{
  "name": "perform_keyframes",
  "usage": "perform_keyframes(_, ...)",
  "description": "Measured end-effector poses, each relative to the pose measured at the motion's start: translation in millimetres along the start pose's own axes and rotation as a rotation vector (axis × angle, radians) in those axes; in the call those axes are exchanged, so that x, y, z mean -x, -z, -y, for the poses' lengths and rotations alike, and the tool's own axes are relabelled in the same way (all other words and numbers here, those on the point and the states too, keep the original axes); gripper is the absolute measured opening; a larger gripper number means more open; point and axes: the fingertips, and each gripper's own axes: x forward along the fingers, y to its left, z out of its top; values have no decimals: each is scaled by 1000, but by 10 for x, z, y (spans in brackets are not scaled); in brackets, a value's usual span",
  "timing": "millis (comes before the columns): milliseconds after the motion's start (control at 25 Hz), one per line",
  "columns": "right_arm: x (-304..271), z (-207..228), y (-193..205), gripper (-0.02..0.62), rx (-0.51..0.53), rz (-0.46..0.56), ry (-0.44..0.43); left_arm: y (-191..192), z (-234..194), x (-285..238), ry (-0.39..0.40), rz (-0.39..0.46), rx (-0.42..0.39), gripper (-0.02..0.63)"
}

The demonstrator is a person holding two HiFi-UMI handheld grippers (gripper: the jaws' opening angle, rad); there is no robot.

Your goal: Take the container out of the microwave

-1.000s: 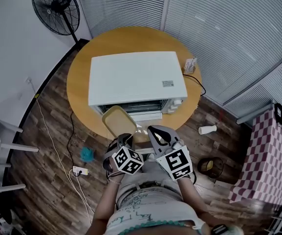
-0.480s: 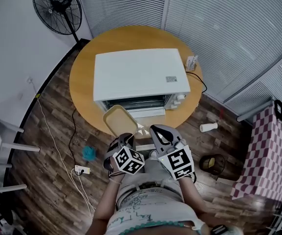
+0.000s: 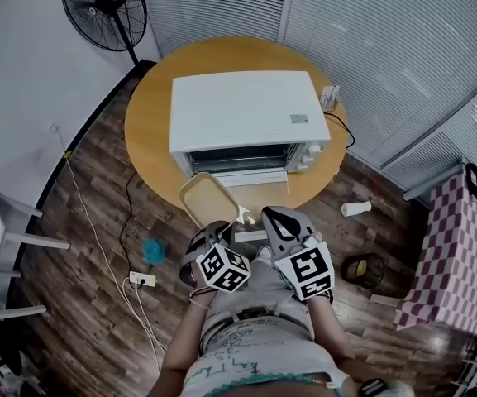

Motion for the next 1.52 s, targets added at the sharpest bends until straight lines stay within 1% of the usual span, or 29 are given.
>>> perform_keyframes(360, 61, -163, 53, -6, -1, -3, -3, 191, 169, 95, 13, -12, 1, 31)
perform_keyframes(720, 55, -57, 65, -6, 2, 1, -19, 186, 190, 49, 4, -38, 18, 31)
perform_keyframes(1000, 170, 162, 104, -6, 18, 16, -72, -31, 335, -46, -11, -60, 62, 31)
perform_keyframes(1240, 297, 506, 141, -6, 40, 22, -111, -285, 503, -145, -28, -80, 115, 31)
perform_keyframes(1520, 443, 884, 179, -6, 52, 33, -141, -566, 680, -253, -71, -99, 170, 31)
